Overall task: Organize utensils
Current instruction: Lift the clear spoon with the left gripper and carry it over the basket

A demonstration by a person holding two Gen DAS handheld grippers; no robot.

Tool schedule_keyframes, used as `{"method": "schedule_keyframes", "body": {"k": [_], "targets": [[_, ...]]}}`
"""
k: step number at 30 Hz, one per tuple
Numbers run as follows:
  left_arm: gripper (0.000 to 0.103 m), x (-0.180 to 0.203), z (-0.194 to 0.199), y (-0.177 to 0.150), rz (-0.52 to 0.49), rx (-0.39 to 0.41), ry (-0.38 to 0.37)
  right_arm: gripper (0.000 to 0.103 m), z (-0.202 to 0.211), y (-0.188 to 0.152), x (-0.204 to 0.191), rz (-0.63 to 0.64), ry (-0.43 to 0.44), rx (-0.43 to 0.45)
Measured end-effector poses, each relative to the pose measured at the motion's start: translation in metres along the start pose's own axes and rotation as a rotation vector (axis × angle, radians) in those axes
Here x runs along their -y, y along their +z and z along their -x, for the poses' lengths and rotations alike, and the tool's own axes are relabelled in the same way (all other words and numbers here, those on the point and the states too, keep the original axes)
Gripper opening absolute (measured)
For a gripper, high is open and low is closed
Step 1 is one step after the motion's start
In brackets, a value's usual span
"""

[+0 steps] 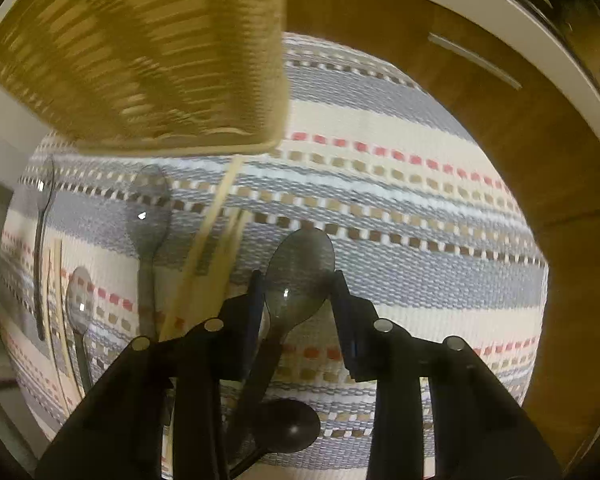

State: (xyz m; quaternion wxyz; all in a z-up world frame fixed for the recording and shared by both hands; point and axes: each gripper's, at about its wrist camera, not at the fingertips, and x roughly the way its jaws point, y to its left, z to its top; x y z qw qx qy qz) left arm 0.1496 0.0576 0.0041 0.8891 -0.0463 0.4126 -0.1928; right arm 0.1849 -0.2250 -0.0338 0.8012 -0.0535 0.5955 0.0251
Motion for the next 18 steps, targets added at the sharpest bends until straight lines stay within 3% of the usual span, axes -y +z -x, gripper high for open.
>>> {"method": "schedule_keyframes", "body": {"k": [5,12,18], "targets": [[0.010,0.012,0.031,0.020,-0.024,0.106,-0.008,0.030,0.035,-0.007,0.000,0.030,0.067,0.098],[0.010,0.040,0.081,0.078,-0.031,0.340,-0.063,0.030,0.145,-0.010,0.010,0.060,0.179,0.402],[0.010,0.066,0.075,0.124,-0.029,0.492,-0.030,0.029,0.209,0.023,0.019,0.026,0.177,0.665]]}}
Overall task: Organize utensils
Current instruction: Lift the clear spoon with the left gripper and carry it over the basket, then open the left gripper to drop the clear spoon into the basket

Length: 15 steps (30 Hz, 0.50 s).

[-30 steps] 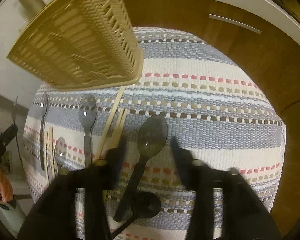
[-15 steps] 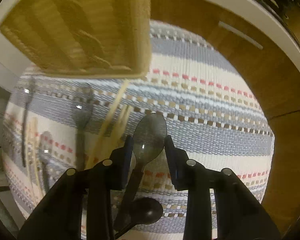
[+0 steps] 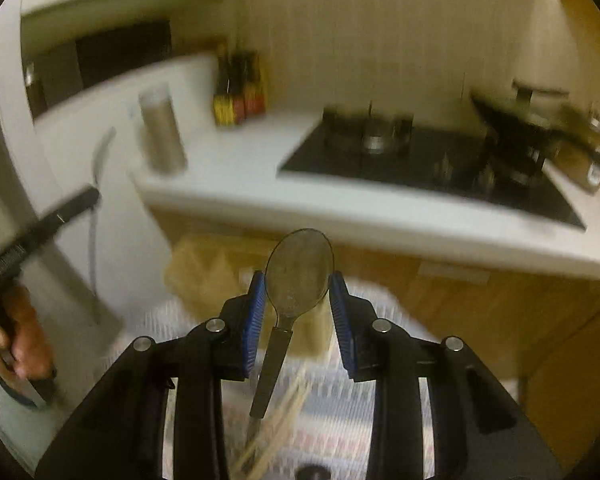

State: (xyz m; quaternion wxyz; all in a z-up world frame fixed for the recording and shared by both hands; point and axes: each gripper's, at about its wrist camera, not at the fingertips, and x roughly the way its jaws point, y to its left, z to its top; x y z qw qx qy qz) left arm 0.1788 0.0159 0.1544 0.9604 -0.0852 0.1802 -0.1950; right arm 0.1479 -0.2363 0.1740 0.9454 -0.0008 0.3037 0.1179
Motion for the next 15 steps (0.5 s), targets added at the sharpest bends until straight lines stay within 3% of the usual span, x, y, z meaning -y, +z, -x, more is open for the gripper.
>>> {"method": "schedule_keyframes", "body": {"k": [6,11,15], "targets": [[0.010,0.012,-0.036,0.000,-0.070,0.145,0.048,0.029,-0.009,0.031,-0.001,0.008,-0.104,0.168],[0.010,-0.002,-0.060,-0.013,-0.045,0.168,0.067,0.030,-0.028,0.030,0.005,0.015,-0.149,0.252],[0.010,-0.013,-0.074,-0.028,-0.046,0.170,0.083,0.030,-0.052,0.022,0.005,0.034,-0.178,0.237]]}}
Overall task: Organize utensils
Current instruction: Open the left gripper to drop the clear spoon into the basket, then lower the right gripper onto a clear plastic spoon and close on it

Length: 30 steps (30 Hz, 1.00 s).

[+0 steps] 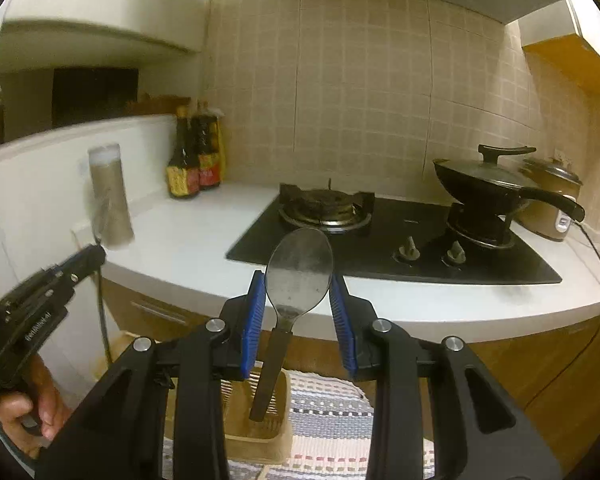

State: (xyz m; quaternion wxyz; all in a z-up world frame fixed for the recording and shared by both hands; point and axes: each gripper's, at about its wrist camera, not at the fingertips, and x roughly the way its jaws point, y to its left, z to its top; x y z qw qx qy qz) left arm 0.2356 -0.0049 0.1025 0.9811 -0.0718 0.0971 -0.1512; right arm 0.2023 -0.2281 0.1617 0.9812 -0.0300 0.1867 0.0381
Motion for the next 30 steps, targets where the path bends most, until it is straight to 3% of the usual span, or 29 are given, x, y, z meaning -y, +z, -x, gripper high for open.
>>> {"method": "schedule_keyframes", "body": {"k": [10,17,22,26,30], "targets": [[0.010,-0.008,-0.005,-0.026,-0.031,0.005,0.033,0.030,-0.029,-0.026,-0.014,0.031,0.014,-0.065],[0.012,-0.012,0.001,-0.032,-0.036,-0.026,0.009,0.030,-0.031,-0.030,-0.020,0.037,0.043,-0.109],[0.022,-0.019,0.015,-0.029,0.003,-0.054,-0.026,0.031,-0.025,-0.033,-0.015,0.005,0.082,-0.159],[0.035,-0.024,0.031,-0.024,0.028,-0.059,-0.036,0.042,-0.015,-0.036,-0.009,-0.039,0.121,-0.189],[0.037,-0.031,0.050,-0.018,0.056,-0.081,-0.051,0.043,-0.001,-0.039,-0.004,-0.072,0.138,-0.205]]}}
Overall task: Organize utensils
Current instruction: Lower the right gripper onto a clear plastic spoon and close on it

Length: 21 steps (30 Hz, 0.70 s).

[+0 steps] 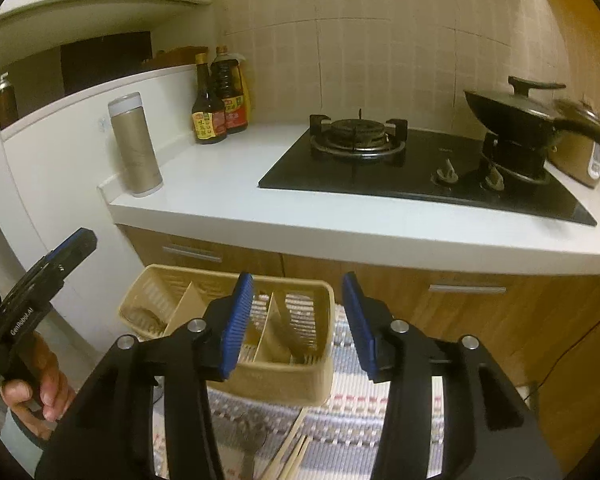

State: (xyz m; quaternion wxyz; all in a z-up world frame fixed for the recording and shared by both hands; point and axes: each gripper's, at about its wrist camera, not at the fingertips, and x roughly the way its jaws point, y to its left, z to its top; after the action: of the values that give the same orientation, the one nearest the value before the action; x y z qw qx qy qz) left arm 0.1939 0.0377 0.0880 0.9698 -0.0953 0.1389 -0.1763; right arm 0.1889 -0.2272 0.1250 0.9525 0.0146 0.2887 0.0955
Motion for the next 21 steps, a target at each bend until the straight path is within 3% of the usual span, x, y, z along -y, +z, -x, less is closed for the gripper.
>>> {"method": "schedule_keyframes", "body": {"k": [8,15,21], "targets": [[0.042,-0.010,0.038,0.005,0.056,-0.082,-0.030,0.043,0.035,-0.010,-0.002,-0.032,0.005,-0.015],[0.044,-0.009,0.037,-0.021,0.004,-0.286,0.016,0.043,0.039,-0.027,-0.009,-0.058,0.039,-0.112],[0.046,-0.023,0.007,-0.067,0.037,-0.512,0.032,0.043,0.003,-0.058,-0.019,-0.051,0.075,-0.316]]}}
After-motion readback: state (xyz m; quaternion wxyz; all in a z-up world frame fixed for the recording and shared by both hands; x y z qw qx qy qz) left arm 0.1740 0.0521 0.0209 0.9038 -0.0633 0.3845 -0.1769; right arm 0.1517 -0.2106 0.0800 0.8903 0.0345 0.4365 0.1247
